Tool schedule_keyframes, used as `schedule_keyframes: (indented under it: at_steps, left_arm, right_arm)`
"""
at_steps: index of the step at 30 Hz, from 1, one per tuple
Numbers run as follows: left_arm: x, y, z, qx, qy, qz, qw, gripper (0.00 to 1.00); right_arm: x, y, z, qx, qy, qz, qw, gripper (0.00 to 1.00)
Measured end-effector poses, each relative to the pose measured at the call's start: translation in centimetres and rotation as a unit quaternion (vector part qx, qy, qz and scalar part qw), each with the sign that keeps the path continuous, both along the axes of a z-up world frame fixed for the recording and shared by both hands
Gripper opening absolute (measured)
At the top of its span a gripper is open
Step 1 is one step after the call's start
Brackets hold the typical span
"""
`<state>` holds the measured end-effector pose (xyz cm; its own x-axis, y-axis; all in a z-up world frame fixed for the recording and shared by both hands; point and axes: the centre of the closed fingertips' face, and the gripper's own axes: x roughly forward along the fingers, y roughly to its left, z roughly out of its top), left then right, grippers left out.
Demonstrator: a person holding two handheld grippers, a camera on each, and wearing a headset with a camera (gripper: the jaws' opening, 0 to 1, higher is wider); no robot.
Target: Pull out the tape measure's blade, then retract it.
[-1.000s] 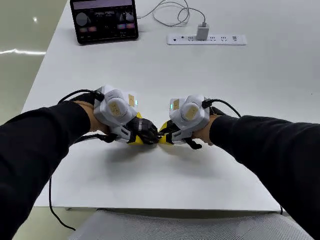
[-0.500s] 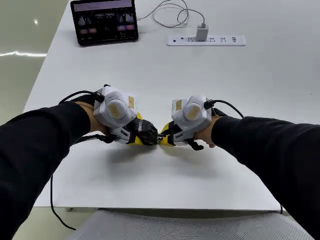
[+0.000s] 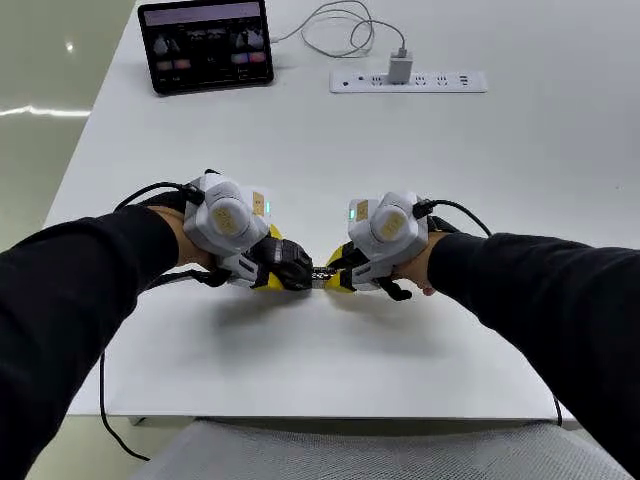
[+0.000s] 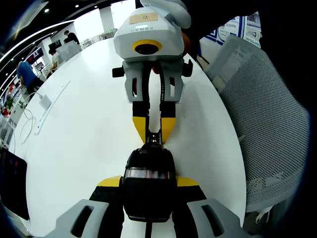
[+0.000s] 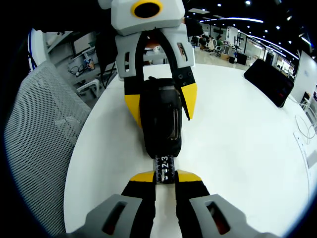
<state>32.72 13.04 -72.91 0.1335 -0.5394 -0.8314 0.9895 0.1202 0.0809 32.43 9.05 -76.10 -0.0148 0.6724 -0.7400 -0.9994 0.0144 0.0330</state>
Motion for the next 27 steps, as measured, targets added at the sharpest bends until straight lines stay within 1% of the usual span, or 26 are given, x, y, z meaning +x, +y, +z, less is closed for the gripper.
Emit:
schedule_keyframes:
  at_steps: [4,10,27]
  left_arm:
    - [0.0,0.0,0.0,-0.001,0.001,0.002,1.0000,0.34]
    - [0.1,0.0,0.0,-0.005,0.002,0.007,1.0000,0.34]
    - [0.2,0.0,-0.1,-0.008,0.002,0.010,0.9999,0.34]
  right_arm:
    - [0.1,-0.2,0.0,-0.002,-0.003,0.003,1.0000,0.09]
    - [0.2,-0.4,0.1,0.000,0.001,-0.002,1.0000,0.09]
    - [0.2,-1.3,0.1,-0.008,0.002,-0.003,1.0000,0.09]
